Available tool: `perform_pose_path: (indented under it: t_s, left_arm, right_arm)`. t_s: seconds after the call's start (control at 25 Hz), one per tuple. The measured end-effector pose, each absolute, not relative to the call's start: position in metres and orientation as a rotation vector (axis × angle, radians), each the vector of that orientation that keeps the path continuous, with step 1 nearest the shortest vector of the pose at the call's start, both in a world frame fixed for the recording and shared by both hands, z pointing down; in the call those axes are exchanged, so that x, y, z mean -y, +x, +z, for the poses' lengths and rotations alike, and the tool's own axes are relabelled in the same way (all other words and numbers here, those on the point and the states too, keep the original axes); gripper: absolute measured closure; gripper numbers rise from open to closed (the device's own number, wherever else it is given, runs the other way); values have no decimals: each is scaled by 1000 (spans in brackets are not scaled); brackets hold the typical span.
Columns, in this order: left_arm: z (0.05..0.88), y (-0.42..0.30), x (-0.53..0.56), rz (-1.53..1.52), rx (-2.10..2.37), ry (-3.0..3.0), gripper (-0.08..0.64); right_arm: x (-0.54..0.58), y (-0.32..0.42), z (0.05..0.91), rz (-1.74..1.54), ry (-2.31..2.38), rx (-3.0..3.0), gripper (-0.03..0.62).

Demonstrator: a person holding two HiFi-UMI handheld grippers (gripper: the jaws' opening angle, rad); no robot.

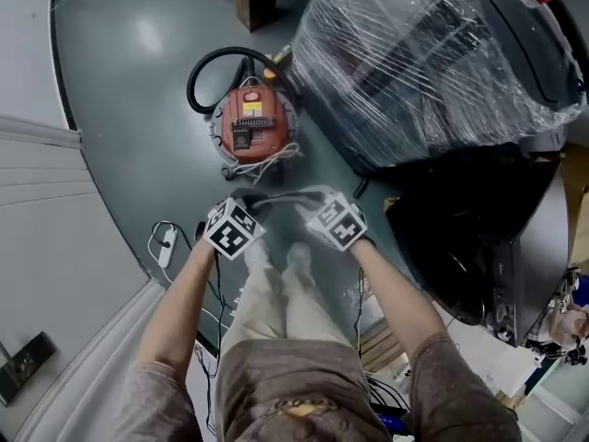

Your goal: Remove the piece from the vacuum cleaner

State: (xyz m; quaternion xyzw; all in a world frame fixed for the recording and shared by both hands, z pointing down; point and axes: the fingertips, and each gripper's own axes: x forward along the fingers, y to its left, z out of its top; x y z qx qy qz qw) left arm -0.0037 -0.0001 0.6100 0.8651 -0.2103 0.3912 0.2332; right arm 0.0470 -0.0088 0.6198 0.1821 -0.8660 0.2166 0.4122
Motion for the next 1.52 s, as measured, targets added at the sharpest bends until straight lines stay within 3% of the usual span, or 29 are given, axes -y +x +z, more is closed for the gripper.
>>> perform_pose_path:
  t_s: [0.96, 1.52]
  left_arm:
    - [318, 5, -35, 1056, 638, 2637, 520]
    - [218, 17, -59, 729, 782, 2779, 523]
  right_arm:
    - [-26, 54, 330, 349, 541, 2359, 546]
    - [-35, 65, 218, 221, 773, 2561, 529]
